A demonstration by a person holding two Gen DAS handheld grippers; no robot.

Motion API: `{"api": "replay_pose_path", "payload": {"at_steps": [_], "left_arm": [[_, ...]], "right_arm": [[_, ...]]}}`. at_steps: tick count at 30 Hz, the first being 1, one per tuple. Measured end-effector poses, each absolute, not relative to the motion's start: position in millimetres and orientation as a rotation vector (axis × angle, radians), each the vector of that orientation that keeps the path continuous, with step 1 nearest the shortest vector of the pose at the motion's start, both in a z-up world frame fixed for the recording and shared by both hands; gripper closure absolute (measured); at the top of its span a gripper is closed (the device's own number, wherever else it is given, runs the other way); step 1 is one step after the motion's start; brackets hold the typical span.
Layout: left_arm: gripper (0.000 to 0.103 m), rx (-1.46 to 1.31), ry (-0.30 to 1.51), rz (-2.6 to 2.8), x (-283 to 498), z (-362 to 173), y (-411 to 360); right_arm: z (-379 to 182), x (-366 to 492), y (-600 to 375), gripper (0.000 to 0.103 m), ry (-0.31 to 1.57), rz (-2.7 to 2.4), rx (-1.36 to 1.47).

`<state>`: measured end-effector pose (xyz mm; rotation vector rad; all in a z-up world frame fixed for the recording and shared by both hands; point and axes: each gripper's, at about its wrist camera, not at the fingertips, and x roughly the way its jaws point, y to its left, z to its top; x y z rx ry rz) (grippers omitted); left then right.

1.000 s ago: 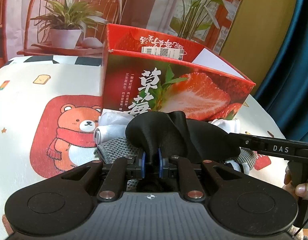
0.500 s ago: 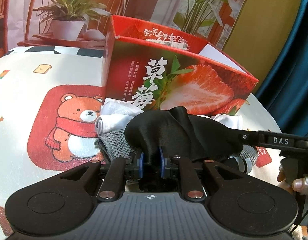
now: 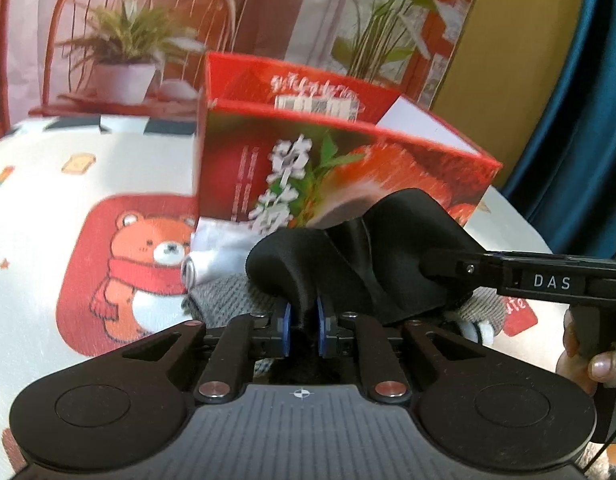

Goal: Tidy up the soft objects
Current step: 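Lift the black eye mask and carry it over the red box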

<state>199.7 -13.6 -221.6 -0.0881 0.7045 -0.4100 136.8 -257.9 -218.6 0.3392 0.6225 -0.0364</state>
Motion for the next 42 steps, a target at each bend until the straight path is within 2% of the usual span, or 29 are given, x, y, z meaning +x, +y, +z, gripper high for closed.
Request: {"api": "replay_pose_path", "payload": {"at_steps": [8,13,22,31,36,42], "left_arm": [[0.091,-0.074,0.583,-0.392,185.5,-187.8,-10.6],[0.091,-0.067,0.517,-0.382,188.3,-154.1,-12.9],[0.091,-0.022,0.390,-0.367,227.4,-96.1,-25.9],[0.091,0.039,0.283,-0.328,271.3,-66.3,-47.3],[0.091,0.016,0.433,-0.359,310.0,-88.7,-55.3],[0.091,0.007,0.659,-0.385,340.8,-135.5,-61.4]], "right_arm": [[-183.6,127.4,-259.6,0.069,0.545,-0.008,0.343],[-154.8,129.6,-258.8,0.073,0.489,0.023,0.333],[-94.0,168.9,-273.8,0.075,0.398,0.039,0.272],[-64.4,214.0,-301.3,0.075,0.330,0.017,0.276],[-75.9,237.4,-316.6,0.075,0.380,-0.014,0.296],[-131.0,257.5,-330.6,0.074,0.579,-0.073,0.370]]}}
